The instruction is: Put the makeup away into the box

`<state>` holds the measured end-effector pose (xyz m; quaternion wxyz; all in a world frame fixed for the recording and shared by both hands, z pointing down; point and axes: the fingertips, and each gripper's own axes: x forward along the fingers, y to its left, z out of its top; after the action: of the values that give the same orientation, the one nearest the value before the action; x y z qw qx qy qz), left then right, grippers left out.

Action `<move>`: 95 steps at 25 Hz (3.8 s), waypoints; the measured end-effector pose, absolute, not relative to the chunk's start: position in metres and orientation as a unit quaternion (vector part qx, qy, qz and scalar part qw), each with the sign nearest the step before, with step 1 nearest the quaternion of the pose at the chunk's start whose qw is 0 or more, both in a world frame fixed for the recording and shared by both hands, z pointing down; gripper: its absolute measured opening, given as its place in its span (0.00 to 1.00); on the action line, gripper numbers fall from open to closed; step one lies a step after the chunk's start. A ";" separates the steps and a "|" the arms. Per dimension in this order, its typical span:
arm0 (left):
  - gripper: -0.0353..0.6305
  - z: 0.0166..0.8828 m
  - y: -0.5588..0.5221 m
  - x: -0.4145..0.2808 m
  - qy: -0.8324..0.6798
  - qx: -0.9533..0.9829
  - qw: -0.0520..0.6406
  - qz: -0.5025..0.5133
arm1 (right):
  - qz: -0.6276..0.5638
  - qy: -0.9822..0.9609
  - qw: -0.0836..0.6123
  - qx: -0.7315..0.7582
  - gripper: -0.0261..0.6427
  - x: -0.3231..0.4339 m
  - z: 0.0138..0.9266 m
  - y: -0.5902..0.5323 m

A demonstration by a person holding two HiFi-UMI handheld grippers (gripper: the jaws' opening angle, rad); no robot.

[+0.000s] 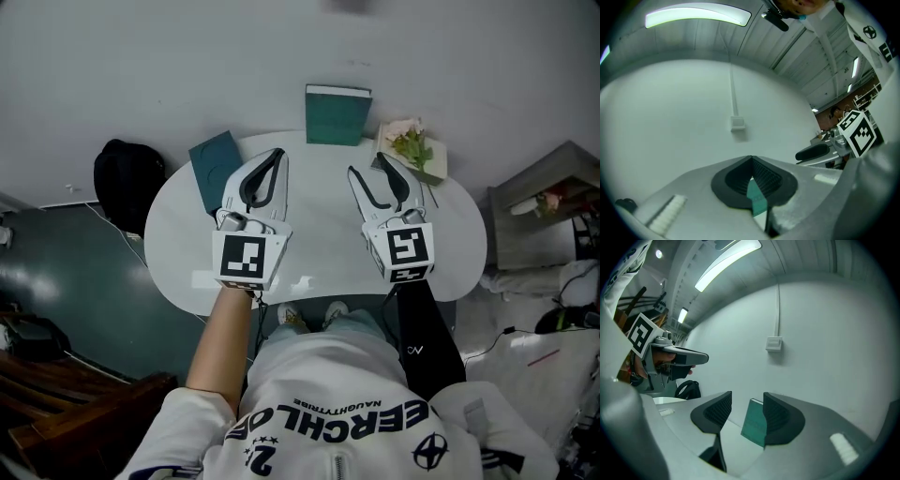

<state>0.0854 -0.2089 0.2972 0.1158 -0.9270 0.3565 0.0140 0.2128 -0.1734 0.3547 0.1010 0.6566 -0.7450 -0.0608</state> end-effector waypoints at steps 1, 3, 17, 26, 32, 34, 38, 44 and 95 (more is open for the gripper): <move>0.06 0.296 -0.204 0.098 0.349 -0.929 0.118 0.016 | -0.059 -0.740 0.100 0.662 0.40 0.225 0.356 -0.168; 0.06 0.297 -0.194 0.121 0.336 -0.934 0.120 0.020 | -0.058 -0.730 0.099 0.674 0.40 0.249 0.357 -0.156; 0.06 0.313 -0.127 0.282 0.201 -0.974 0.099 0.033 | -0.050 -0.637 0.099 0.763 0.39 0.390 0.361 -0.058; 0.05 0.313 -0.070 0.355 0.103 -0.988 0.098 0.064 | -0.031 -0.568 0.098 0.817 0.39 0.450 0.370 0.016; 0.05 0.316 -0.058 0.368 0.092 -0.988 0.106 0.064 | -0.021 -0.568 0.111 0.815 0.39 0.453 0.380 0.029; 0.05 0.316 -0.056 0.369 0.092 -0.988 0.108 0.063 | -0.005 -0.577 0.120 0.808 0.40 0.451 0.394 0.027; 0.05 0.318 -0.055 0.369 0.093 -0.988 0.106 0.062 | 0.053 -0.598 0.152 0.785 0.41 0.445 0.446 0.022; 0.05 0.319 -0.049 0.369 0.074 -0.990 0.109 0.057 | 0.168 -0.617 0.199 0.743 0.45 0.426 0.549 0.025; 0.05 0.318 -0.095 0.343 0.140 -0.982 0.125 0.029 | 0.037 -0.590 0.164 0.790 0.40 0.463 0.406 -0.015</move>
<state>0.3431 -0.0951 0.3182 0.1249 -0.9818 0.1405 0.0288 0.4627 -0.0151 0.4060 0.1637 0.7898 -0.5899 0.0375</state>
